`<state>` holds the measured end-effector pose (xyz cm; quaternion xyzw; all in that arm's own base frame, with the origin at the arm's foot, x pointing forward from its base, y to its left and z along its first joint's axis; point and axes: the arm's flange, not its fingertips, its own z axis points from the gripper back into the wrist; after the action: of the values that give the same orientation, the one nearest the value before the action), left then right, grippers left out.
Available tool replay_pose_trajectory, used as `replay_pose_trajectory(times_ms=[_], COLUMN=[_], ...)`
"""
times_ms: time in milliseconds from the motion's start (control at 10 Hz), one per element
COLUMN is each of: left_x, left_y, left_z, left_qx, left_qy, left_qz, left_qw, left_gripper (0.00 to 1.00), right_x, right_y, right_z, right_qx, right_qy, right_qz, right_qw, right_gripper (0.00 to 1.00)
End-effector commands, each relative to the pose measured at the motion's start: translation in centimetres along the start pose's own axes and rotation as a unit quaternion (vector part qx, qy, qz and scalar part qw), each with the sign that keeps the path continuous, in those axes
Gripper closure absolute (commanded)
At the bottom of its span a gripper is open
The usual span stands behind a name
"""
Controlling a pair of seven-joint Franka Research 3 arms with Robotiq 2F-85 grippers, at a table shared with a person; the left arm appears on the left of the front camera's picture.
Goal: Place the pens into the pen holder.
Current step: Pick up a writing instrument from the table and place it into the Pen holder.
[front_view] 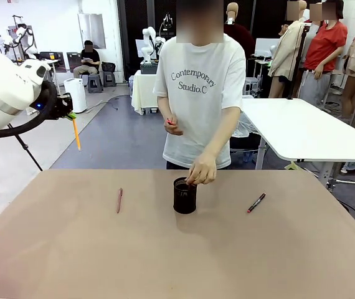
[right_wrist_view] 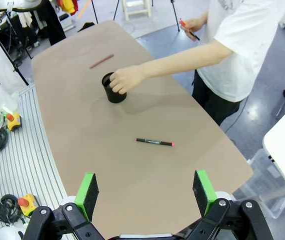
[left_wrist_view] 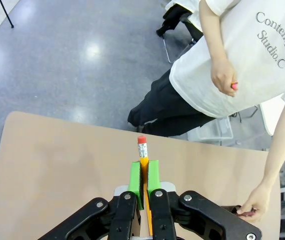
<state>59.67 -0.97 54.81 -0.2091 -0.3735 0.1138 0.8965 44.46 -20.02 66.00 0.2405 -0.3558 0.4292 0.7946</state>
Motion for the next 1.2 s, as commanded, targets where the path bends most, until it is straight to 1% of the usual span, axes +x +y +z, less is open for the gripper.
replay_pose_trajectory(times_ms=[0, 1100], left_x=[0.38, 0.38], left_y=[-0.30, -0.30], left_z=[0.17, 0.17], left_qx=[0.002, 0.002], left_qy=[0.003, 0.003], left_qz=[0.003, 0.003], left_qw=[1.000, 1.000], left_gripper=[1.00, 1.00], right_x=[0.05, 0.05], right_y=[0.31, 0.31], right_z=[-0.09, -0.09], right_qx=[0.000, 0.000], right_qy=[-0.004, -0.004], right_qz=[0.005, 0.005], right_qw=[1.000, 1.000], right_gripper=[0.00, 0.00])
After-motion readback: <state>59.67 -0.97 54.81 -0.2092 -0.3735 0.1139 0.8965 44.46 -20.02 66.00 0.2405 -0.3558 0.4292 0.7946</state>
